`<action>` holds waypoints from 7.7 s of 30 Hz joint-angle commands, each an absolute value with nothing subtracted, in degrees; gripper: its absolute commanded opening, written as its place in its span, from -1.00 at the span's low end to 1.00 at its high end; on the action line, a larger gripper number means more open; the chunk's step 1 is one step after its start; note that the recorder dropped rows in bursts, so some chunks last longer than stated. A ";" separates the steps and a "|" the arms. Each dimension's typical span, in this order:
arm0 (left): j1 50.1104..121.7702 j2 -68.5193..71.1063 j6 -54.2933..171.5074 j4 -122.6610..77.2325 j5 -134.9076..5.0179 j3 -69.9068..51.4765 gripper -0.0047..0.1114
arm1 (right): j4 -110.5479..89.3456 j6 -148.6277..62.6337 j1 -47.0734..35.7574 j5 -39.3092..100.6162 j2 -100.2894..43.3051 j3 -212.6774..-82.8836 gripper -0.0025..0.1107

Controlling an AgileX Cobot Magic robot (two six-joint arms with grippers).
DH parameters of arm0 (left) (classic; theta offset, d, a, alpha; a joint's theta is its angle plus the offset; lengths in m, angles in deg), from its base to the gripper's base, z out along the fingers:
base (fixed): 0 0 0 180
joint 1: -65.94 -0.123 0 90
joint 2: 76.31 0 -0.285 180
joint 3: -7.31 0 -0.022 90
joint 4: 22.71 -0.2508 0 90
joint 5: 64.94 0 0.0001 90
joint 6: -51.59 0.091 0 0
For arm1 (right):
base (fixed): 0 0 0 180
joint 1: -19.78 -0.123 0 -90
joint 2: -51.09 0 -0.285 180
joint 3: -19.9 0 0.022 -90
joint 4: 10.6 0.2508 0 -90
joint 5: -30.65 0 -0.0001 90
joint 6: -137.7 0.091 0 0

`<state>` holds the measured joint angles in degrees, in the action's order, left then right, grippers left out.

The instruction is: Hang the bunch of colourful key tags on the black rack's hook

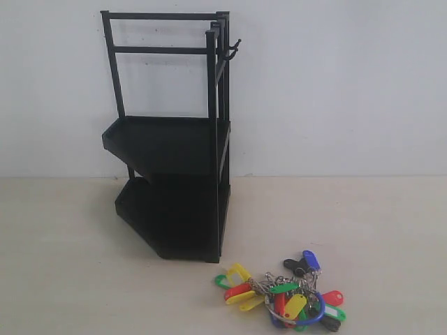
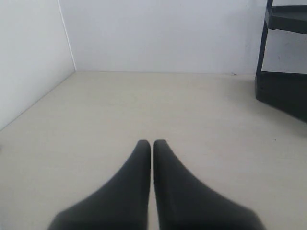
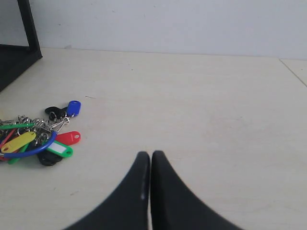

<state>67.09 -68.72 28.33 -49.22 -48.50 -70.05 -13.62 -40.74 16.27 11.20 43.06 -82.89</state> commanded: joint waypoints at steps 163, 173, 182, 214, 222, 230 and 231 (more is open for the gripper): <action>67.16 -68.52 28.01 -49.23 -48.68 -69.91 -0.84 | 69.33 -117.55 10.09 12.56 -31.34 -125.86 -0.96; 67.16 -68.52 28.01 -49.23 -48.68 -69.91 -0.84 | 49.53 -97.65 8.88 9.93 -19.89 -128.27 -0.96; 67.16 -68.52 28.01 -49.23 -48.68 -69.91 -0.84 | 28.24 -80.84 6.60 1.86 -19.05 -130.49 -0.96; 67.16 -68.52 28.01 -49.23 -48.68 -69.91 -0.84 | 7.14 -59.08 0.13 6.95 -19.61 -135.36 -0.96; 67.16 -68.52 28.01 -49.23 -48.68 -69.91 -0.84 | 6.19 -60.38 -2.77 9.37 -21.31 -135.51 -0.96; 67.16 -68.52 28.01 -49.23 -48.68 -69.91 -0.84 | 7.90 -63.56 -2.07 14.59 -21.80 -135.59 -0.96; 67.16 -68.52 28.01 -49.23 -48.68 -69.91 -0.84 | 7.90 -64.55 -2.01 14.59 -21.93 -135.59 -0.96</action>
<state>67.09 -68.72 28.33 -49.22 -48.53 -70.05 7.13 -62.73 -2.01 12.25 -21.69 -135.07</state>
